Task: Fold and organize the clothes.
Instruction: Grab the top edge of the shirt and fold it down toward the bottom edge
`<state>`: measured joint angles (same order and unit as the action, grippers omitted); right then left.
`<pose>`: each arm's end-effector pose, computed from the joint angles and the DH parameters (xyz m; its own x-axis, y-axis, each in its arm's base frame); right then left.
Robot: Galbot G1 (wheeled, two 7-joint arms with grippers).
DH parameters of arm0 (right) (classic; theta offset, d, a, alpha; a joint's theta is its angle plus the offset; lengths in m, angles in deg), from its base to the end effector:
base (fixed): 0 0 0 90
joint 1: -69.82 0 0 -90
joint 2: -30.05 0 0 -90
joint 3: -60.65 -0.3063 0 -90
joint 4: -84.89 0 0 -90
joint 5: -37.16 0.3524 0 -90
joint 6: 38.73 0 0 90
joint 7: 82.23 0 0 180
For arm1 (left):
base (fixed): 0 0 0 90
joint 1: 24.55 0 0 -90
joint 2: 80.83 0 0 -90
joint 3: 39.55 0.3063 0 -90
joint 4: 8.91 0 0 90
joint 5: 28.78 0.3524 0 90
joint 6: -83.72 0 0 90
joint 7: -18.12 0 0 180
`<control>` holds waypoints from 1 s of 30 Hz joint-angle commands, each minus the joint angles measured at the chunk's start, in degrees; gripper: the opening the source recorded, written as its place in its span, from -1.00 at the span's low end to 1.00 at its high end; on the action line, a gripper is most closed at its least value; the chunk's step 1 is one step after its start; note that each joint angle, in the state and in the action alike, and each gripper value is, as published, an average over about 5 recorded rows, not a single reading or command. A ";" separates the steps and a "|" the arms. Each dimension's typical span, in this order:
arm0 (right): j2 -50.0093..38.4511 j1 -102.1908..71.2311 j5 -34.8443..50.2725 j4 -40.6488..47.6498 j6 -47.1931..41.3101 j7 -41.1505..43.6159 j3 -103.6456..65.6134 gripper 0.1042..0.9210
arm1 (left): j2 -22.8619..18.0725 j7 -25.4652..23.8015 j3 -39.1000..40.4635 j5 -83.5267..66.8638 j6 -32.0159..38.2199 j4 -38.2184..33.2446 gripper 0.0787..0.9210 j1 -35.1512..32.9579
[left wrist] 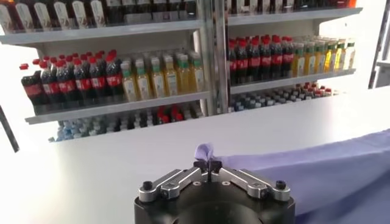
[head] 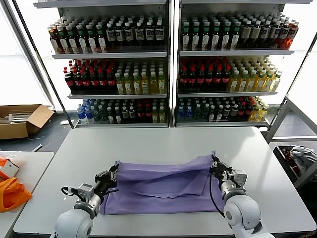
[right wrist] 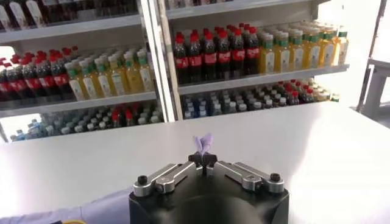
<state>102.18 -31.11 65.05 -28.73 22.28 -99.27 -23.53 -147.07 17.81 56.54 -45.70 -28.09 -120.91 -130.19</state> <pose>0.2837 -0.0195 -0.2251 -0.9333 -0.0042 0.3590 0.0311 0.9952 0.0925 0.2661 0.0385 -0.2546 -0.9208 0.2075 0.3303 0.2426 0.9677 0.0684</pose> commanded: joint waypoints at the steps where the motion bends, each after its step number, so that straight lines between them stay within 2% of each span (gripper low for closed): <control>1: -0.56 -8.14 -0.57 -2.81 0.40 -1.57 -1.31 -0.98 | -2.07 0.02 -1.06 3.65 -0.44 -4.22 -0.99 -7.97; 12: -0.16 -9.11 -2.38 -0.22 1.23 -2.13 0.28 -0.98 | -3.54 -0.38 -0.63 7.02 0.39 -4.16 -0.99 -11.01; 26: 0.24 -9.01 -4.66 0.85 1.94 -1.64 1.27 -0.98 | -4.01 -0.24 -0.73 10.04 1.45 -3.35 -0.99 -11.05; 30: 0.57 -9.57 -7.18 0.45 2.60 -0.78 1.45 -0.87 | -4.55 0.50 -0.56 10.33 2.88 -2.38 -0.92 -9.68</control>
<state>102.64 -39.91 60.44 -28.22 24.37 -100.71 -22.24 -150.99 17.68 55.84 -36.89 -26.70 -124.27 -140.67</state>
